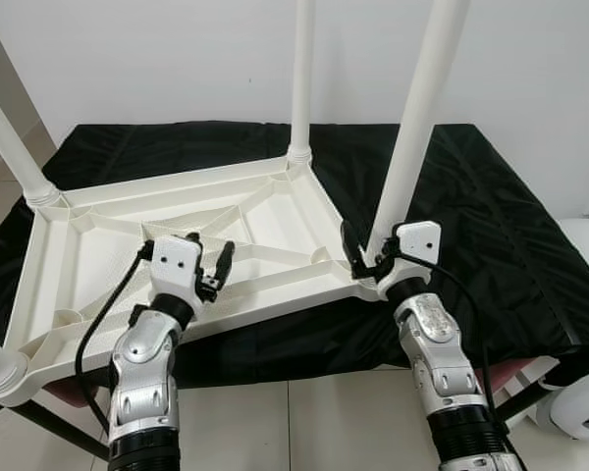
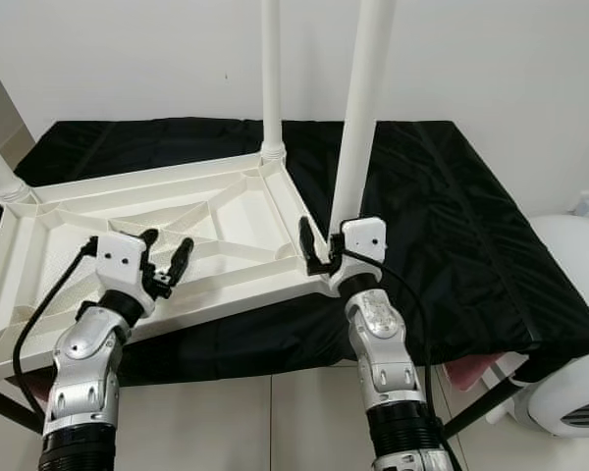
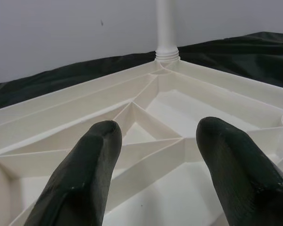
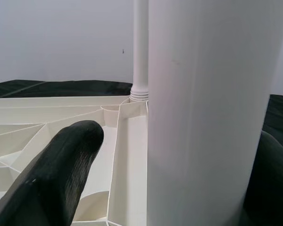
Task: Building children table
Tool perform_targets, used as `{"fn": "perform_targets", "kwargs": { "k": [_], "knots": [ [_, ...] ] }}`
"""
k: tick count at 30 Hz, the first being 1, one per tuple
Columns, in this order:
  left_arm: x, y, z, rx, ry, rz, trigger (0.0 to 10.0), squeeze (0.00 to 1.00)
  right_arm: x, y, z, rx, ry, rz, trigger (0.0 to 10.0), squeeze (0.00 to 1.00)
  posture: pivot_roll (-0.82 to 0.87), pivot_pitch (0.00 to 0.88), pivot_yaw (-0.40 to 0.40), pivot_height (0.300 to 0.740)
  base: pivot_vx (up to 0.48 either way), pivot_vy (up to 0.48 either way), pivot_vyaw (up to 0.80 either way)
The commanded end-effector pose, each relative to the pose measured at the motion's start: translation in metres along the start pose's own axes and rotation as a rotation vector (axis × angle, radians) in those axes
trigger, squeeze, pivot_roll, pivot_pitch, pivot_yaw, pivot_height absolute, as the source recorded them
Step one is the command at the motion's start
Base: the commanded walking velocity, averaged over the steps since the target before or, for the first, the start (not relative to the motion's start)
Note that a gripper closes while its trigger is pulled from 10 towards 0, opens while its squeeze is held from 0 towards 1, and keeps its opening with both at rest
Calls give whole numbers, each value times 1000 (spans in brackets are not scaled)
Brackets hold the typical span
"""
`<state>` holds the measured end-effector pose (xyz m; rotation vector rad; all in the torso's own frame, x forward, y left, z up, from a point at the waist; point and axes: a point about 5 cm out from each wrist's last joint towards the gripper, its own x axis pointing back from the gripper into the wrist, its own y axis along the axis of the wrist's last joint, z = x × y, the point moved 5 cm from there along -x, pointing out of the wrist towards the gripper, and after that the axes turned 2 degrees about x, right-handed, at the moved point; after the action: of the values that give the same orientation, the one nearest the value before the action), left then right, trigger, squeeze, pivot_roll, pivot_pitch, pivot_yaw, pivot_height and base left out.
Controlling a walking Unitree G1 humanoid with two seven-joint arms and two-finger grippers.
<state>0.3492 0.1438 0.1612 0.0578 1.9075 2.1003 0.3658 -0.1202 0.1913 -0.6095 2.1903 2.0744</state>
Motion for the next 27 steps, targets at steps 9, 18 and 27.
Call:
{"fn": "perform_targets", "kwargs": {
  "k": [9, 18, 27],
  "knots": [
    [3, -13, 18, 47, 249, 14, 10000, 0, 8, -7, 0, 18, -6, 9, 10000, 0, -81, 37, 41, 740, 0, 0, 0],
    [3, -13, 16, 27, 217, 13, 10000, 0, 12, -14, -3, 22, -22, 27, 10000, 0, -72, 43, 46, 740, 0, 0, 0],
    [4, -14, 17, 15, 218, 11, 10000, 0, 13, -16, 0, 21, -14, 29, 10000, 0, -63, 45, 37, 740, 0, 0, 0]
  ]
}}
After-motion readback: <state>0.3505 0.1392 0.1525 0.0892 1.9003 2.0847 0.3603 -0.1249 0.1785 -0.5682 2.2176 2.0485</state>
